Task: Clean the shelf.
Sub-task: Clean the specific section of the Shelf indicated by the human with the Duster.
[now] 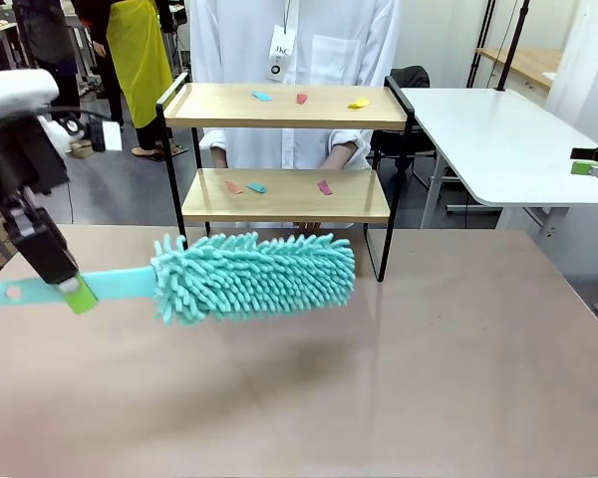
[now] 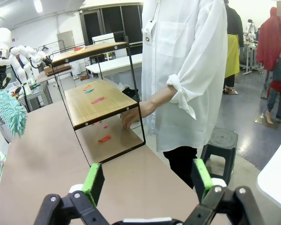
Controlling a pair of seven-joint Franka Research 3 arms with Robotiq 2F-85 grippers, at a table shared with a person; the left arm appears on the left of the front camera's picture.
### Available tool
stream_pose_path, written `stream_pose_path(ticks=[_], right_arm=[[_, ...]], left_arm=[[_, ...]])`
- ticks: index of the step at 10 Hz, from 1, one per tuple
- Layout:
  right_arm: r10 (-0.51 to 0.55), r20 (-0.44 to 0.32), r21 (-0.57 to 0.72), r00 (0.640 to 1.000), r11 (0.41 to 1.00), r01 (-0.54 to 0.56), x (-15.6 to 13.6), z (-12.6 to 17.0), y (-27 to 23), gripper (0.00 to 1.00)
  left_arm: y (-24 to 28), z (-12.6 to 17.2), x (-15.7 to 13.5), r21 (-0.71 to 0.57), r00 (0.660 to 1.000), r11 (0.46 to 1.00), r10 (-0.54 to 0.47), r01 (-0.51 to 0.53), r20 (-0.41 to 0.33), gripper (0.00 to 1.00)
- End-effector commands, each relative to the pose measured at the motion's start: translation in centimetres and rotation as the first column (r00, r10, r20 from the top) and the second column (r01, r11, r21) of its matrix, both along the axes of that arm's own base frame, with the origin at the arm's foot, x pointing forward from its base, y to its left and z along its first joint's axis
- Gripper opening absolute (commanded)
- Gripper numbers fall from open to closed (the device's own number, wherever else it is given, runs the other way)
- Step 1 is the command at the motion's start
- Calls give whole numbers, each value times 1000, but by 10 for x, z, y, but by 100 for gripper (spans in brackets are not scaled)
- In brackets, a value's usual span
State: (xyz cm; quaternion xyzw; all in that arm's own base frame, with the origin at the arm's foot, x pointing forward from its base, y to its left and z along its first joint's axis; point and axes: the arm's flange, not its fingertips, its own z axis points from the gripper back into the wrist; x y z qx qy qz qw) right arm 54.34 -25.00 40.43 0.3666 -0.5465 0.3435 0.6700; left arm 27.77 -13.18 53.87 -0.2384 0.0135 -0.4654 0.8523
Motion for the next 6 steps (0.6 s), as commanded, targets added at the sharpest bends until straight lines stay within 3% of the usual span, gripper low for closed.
stream_pose_path(ticks=[1,4,6], right_arm=[[3,5,0,1000,1000,-3,0,3,2,100],[3,5,0,1000,1000,-3,0,3,2,100],[3,5,0,1000,1000,-3,0,3,2,100]], left_arm=[[8,11,7,19,1000,1000,-16,16,9,13],[0,0,1,8,1000,1000,-2,2,2,13],[-60,-3,-8,66,997,995,64,-68,50,13]])
